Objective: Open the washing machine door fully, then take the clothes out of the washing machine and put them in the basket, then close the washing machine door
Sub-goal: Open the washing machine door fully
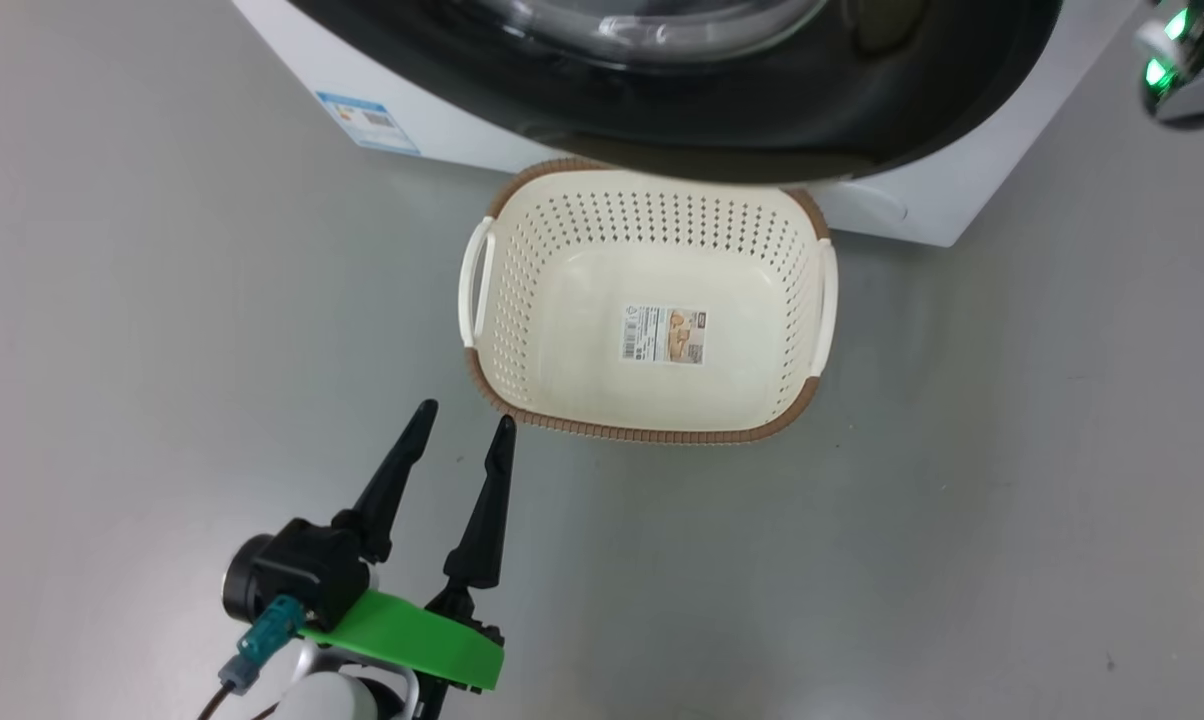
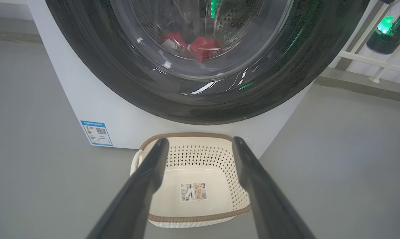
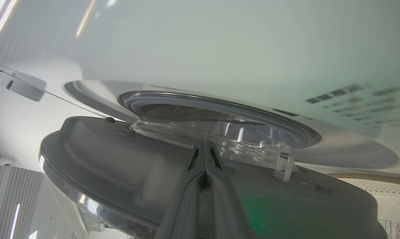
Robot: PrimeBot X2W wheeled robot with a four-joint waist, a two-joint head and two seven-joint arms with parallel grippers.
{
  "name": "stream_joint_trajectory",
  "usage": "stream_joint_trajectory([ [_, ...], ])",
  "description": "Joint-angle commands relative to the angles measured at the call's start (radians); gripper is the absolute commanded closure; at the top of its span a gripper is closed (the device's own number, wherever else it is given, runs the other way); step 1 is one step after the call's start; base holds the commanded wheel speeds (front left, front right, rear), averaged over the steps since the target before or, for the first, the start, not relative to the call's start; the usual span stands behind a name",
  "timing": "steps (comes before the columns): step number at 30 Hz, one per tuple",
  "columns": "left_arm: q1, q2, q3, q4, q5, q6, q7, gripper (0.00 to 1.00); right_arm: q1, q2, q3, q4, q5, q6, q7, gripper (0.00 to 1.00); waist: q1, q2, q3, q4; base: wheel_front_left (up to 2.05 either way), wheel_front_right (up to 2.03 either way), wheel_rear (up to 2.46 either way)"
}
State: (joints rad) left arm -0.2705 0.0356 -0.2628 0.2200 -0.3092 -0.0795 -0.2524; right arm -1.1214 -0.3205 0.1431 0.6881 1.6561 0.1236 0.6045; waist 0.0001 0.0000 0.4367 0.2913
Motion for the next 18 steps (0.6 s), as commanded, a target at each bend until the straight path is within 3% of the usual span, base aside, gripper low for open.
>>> stream_joint_trajectory([
  [1, 0.006, 0.015, 0.034, -0.018, 0.005, 0.005, -0.009, 0.00, 0.029, 0.034, 0.018, -0.039, -0.002, 0.007, 0.015, 1.00, 0.0000, 0.0000, -0.016, -0.010, 0.00, 0.00, 0.00],
  [18, 0.041, 0.015, 0.084, -0.012, 0.043, -0.010, -0.009, 0.00, 0.201, 0.117, 0.046, -0.139, -0.013, 0.007, 0.084, 1.00, 0.0000, 0.0000, -0.104, -0.054, 0.00, 0.00, 0.00],
])
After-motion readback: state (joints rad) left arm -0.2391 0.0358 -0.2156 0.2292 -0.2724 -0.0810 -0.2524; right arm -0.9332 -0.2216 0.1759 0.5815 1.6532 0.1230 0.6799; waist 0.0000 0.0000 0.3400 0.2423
